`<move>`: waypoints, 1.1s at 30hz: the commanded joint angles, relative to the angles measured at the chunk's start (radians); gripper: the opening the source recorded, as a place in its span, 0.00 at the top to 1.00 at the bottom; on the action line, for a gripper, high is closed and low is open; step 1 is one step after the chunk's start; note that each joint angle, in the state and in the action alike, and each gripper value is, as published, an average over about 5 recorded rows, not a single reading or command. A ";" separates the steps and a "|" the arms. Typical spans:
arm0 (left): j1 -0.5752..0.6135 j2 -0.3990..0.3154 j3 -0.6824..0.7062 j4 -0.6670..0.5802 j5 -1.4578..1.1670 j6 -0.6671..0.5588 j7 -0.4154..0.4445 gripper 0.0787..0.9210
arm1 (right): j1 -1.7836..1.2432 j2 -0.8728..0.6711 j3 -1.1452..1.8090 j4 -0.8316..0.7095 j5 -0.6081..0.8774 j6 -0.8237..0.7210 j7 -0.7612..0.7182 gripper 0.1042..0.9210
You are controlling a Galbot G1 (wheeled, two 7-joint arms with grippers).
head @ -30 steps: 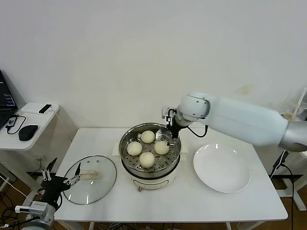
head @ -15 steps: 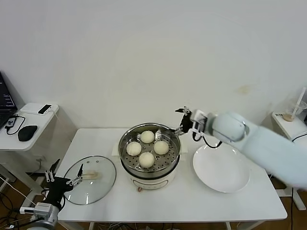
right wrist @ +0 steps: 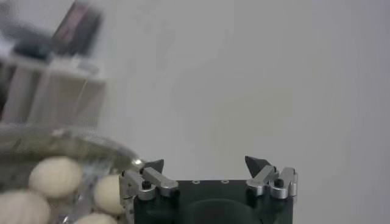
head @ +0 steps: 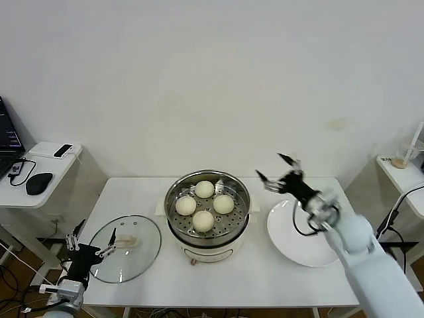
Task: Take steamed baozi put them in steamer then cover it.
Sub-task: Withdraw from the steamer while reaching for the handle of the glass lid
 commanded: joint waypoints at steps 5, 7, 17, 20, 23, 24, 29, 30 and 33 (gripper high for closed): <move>0.030 0.054 -0.018 0.164 1.013 -0.197 -0.163 0.12 | -0.593 0.379 0.617 0.111 -0.048 0.069 -0.025 0.12; 0.046 0.054 -0.018 0.175 1.082 -0.196 -0.193 0.12 | -0.601 0.401 0.605 0.115 -0.061 0.070 -0.020 0.12; 0.002 0.043 0.053 0.251 1.169 -0.189 -0.215 0.12 | -0.603 0.451 0.546 0.136 -0.083 0.046 -0.015 0.12; -0.049 0.048 0.091 0.298 1.168 -0.187 -0.207 0.12 | -0.611 0.452 0.548 0.129 -0.087 0.047 -0.013 0.12; -0.106 0.053 0.119 0.343 1.165 -0.184 -0.197 0.12 | -0.620 0.457 0.550 0.128 -0.094 0.049 -0.012 0.12; -0.124 0.055 0.127 0.357 1.163 -0.183 -0.195 0.12 | -0.623 0.458 0.550 0.128 -0.096 0.049 -0.013 0.12; -0.196 0.064 0.155 0.409 1.155 -0.174 -0.187 0.12 | -0.630 0.468 0.547 0.130 -0.104 0.050 -0.012 0.12; -0.211 0.065 0.159 0.418 1.154 -0.171 -0.186 0.12 | -0.631 0.470 0.546 0.130 -0.106 0.051 -0.012 0.12; -0.250 0.067 0.169 0.444 1.150 -0.167 -0.186 0.12 | -0.635 0.477 0.542 0.130 -0.118 0.055 -0.022 0.12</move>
